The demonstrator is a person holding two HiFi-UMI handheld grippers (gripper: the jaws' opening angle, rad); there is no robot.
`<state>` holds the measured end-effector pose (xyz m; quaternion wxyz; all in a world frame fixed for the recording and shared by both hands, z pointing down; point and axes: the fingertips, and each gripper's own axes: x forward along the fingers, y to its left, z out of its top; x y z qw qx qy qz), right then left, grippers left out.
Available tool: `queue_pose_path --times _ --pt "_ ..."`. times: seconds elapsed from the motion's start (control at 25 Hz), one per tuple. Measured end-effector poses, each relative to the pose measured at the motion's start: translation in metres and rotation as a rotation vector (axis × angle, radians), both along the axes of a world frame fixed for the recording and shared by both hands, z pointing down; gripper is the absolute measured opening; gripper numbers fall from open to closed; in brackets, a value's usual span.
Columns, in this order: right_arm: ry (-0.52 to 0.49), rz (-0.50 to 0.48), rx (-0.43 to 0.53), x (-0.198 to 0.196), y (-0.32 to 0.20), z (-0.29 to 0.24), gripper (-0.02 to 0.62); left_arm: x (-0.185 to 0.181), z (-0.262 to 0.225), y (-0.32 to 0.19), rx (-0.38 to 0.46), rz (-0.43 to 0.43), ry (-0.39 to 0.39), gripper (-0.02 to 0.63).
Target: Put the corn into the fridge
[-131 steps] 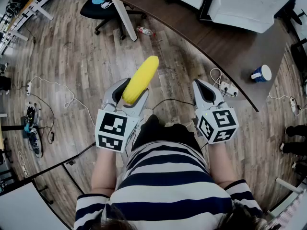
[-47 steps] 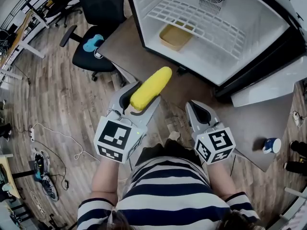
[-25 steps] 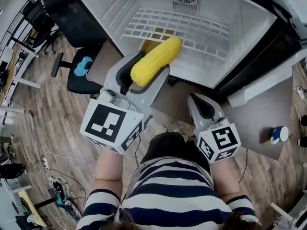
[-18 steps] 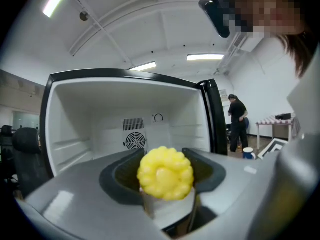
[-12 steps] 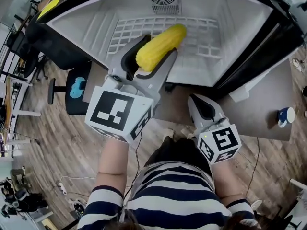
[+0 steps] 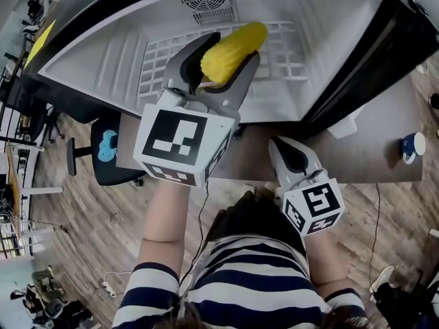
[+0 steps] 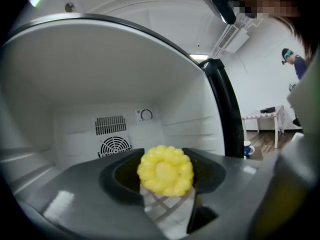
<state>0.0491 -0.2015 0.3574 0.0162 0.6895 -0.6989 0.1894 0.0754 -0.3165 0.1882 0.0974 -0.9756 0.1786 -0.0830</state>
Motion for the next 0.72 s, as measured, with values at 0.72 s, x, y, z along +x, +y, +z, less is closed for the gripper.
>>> queue_pose_path --times 0.72 --pt "-0.033 0.099 -0.012 0.006 -0.002 0.034 -0.008 0.057 0.016 -0.004 0.104 0.139 -0.113 0.000"
